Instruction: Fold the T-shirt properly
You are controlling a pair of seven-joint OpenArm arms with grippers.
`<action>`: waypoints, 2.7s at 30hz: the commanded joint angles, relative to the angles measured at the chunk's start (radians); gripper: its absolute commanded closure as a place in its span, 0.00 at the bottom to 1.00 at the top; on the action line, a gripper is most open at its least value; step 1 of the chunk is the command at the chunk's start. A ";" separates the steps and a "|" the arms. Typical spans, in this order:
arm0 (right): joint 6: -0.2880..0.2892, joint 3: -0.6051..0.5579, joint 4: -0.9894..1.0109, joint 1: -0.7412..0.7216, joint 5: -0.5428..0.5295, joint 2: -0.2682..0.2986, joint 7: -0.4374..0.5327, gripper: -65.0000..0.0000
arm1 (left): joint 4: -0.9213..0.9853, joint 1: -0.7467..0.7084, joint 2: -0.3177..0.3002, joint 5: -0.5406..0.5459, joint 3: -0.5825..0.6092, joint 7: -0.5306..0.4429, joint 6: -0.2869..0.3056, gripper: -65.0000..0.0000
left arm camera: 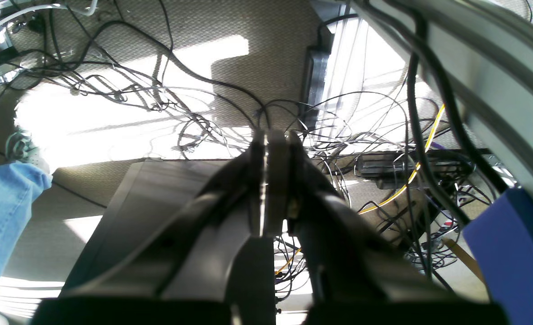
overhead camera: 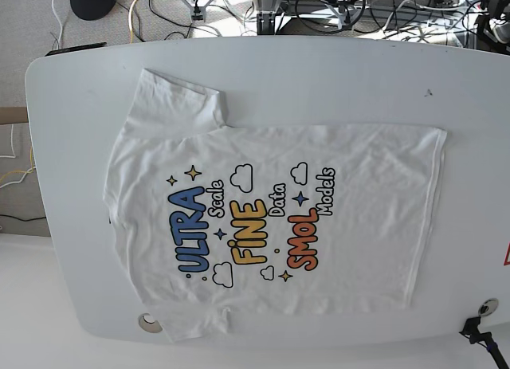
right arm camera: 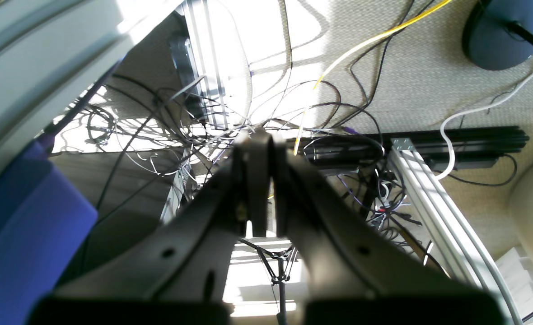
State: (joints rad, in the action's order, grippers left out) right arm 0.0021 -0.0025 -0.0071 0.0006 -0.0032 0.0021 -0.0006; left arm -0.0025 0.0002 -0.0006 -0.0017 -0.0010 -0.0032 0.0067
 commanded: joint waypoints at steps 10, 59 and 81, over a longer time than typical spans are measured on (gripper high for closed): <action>0.024 -0.030 0.003 0.010 0.004 0.011 0.018 0.99 | -0.010 -0.006 0.000 0.000 0.001 -0.002 -0.002 1.00; 0.034 -0.040 -0.113 0.115 0.004 0.014 0.011 0.98 | -0.064 -0.090 -0.008 -0.011 -0.001 -0.028 0.002 0.99; 0.032 -0.040 -0.673 0.461 0.004 0.032 0.012 0.98 | -0.592 -0.463 -0.052 -0.007 -0.004 -0.059 0.003 0.66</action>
State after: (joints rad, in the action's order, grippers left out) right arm 0.0357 -0.0437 -0.6308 0.4358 0.0010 0.0288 0.0067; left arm -0.5911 -0.4377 -0.0559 -0.0074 -0.0055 -0.0593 0.0071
